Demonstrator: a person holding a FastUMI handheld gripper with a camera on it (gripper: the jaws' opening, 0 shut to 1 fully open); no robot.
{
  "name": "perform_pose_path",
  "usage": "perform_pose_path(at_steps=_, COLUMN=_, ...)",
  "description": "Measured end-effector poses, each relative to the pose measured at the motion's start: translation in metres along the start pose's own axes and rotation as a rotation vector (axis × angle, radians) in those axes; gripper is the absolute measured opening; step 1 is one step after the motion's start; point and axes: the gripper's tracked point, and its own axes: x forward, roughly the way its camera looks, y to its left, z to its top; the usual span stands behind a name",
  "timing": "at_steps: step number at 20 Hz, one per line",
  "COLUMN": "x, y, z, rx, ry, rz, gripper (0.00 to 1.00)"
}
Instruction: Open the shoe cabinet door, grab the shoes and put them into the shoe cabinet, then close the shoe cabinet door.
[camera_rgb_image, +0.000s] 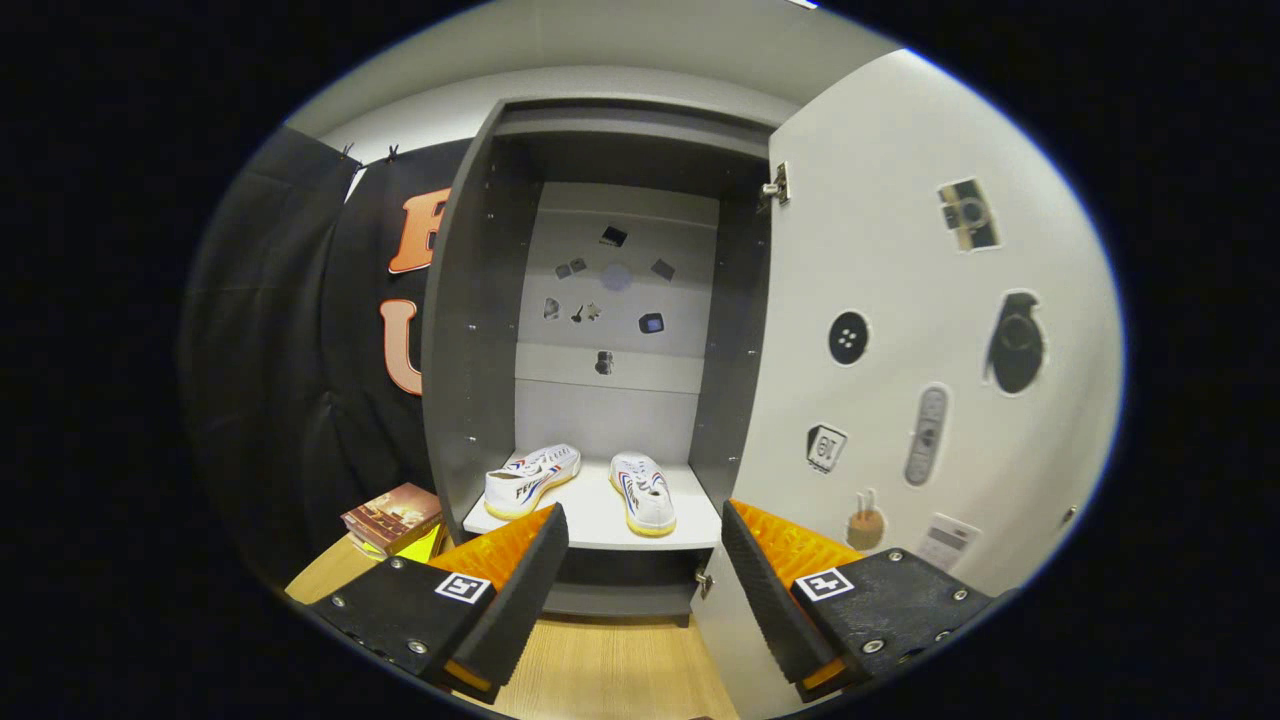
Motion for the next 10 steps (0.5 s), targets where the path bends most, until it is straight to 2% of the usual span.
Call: perform_pose_path(at_steps=10, x=-0.122, y=-0.079, z=-0.031, rx=-0.04, ry=-0.026, rz=-0.121, gripper=0.95)
